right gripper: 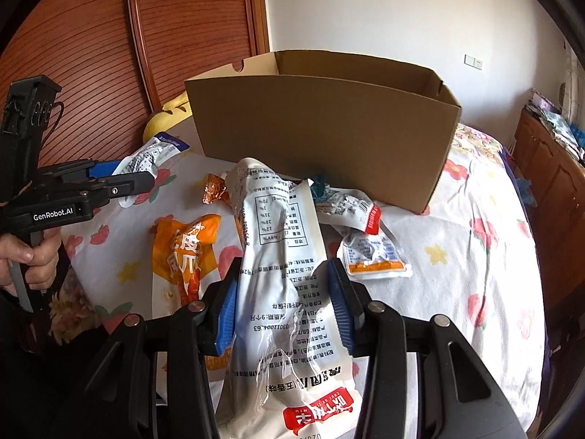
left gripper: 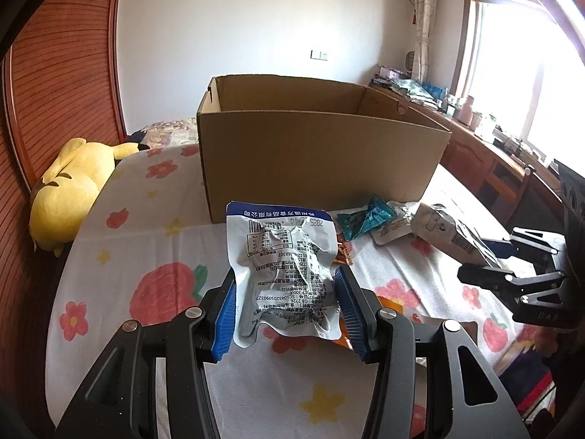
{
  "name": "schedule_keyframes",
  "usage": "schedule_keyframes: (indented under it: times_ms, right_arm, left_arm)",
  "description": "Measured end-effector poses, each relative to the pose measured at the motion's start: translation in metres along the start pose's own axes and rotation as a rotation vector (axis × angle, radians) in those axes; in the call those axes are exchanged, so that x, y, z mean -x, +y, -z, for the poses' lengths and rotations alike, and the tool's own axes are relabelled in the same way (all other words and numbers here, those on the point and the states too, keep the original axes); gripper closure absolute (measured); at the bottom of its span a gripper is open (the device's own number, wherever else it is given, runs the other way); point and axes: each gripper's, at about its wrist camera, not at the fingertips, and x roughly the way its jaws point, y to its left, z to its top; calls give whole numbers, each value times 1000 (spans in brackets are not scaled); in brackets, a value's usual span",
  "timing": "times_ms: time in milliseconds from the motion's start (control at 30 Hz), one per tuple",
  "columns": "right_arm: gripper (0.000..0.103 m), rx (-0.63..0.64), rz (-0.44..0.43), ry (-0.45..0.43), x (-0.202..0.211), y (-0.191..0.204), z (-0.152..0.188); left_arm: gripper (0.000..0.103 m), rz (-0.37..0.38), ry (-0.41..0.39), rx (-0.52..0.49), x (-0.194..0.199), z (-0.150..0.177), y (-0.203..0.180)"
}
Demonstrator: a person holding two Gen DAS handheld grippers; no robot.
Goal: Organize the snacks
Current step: 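Lift both white pouches and carry them over the cardboard box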
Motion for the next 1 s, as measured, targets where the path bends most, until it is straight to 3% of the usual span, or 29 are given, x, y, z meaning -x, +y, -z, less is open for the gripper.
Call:
schedule_keyframes:
  times_ms: [367, 1000]
  right_arm:
    - [57, -34, 25, -45, 16, -11, -6]
    - [57, -1, 67, -158, 35, -17, -70]
  left_arm:
    - [51, 11, -34, -54, 2, -18, -7]
    - [51, -25, -141, -131, 1, -65, -16]
